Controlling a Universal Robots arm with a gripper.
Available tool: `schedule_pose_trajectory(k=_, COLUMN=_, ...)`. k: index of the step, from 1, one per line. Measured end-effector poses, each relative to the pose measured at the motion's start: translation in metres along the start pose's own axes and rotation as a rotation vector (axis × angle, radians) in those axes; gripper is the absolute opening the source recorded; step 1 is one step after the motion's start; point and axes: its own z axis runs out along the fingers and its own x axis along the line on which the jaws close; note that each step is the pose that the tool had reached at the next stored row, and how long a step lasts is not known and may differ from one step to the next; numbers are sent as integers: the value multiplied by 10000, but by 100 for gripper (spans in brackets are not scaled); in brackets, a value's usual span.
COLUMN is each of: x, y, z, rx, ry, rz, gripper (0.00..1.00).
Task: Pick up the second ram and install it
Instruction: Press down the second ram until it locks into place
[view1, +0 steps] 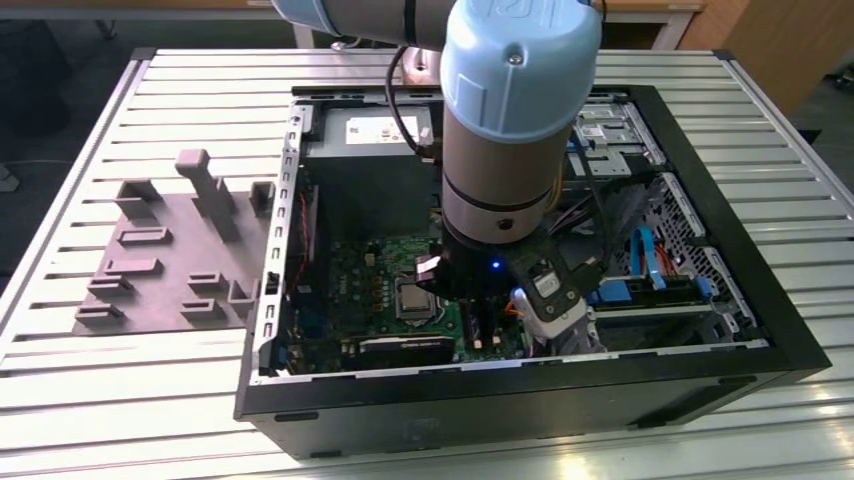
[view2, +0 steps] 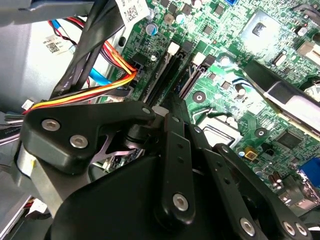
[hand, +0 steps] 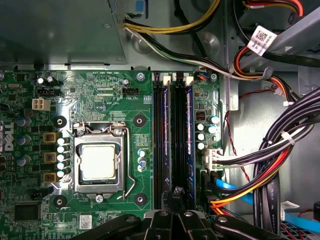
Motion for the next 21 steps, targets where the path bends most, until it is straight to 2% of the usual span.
schedule_pose_trajectory(k=14, x=1, y=-2, z=15, rx=-10, ry=0, rz=0, gripper=11)
schedule_pose_trajectory(k=17, x=-2, y=2, z=-13, rx=-33, ry=-6, rz=2, gripper=11)
schedule_pose_trajectory(k=21, x=-7, y=4, z=-99, rx=-11, ry=0, rz=1, gripper=11)
